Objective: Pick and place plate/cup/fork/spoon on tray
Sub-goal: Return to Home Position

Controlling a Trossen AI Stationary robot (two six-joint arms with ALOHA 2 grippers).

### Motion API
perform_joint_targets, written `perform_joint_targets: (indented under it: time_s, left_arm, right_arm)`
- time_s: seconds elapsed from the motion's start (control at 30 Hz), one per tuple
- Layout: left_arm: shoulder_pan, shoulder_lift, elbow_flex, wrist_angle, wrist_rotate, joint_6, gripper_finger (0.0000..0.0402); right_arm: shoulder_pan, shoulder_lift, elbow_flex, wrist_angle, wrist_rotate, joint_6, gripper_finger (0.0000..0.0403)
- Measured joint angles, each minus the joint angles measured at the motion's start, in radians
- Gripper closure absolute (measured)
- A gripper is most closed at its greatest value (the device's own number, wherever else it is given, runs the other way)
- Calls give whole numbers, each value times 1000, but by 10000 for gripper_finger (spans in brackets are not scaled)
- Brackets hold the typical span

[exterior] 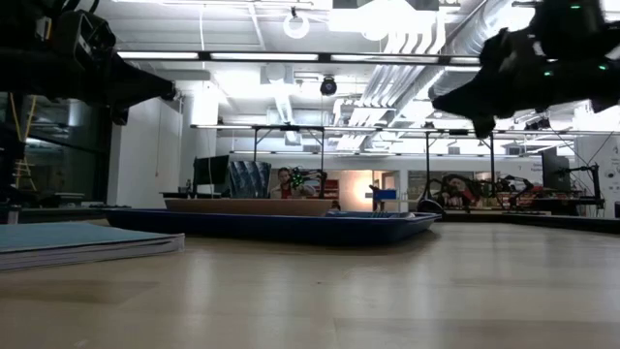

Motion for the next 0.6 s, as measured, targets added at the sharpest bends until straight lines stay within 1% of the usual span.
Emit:
perform_joint_targets:
  time_s: [0.07, 0.17, 0.3, 0.4, 0.5, 0.6]
  left_arm:
    - [0, 0, 0, 1, -3, 0, 401]
    - [0, 0, 0, 0, -3, 5, 401]
    - [0, 1, 0, -7, -3, 0, 401]
    - [0, 1, 0, -8, -3, 0, 401]
    - [0, 1, 0, -8, -3, 0, 401]
    - [0, 1, 0, -8, -3, 0, 401]
  right_arm:
    - [-20, -81, -41, 24, -35, 26, 403]
    - [-49, -188, -72, -24, -114, 44, 403]
    - [-52, -293, -95, -72, -129, 4, 403]
    - [-20, -356, -128, -77, -115, -25, 403]
    - [41, -403, -127, -145, -52, -48, 403]
    - [122, -426, -127, -144, 3, -87, 403]
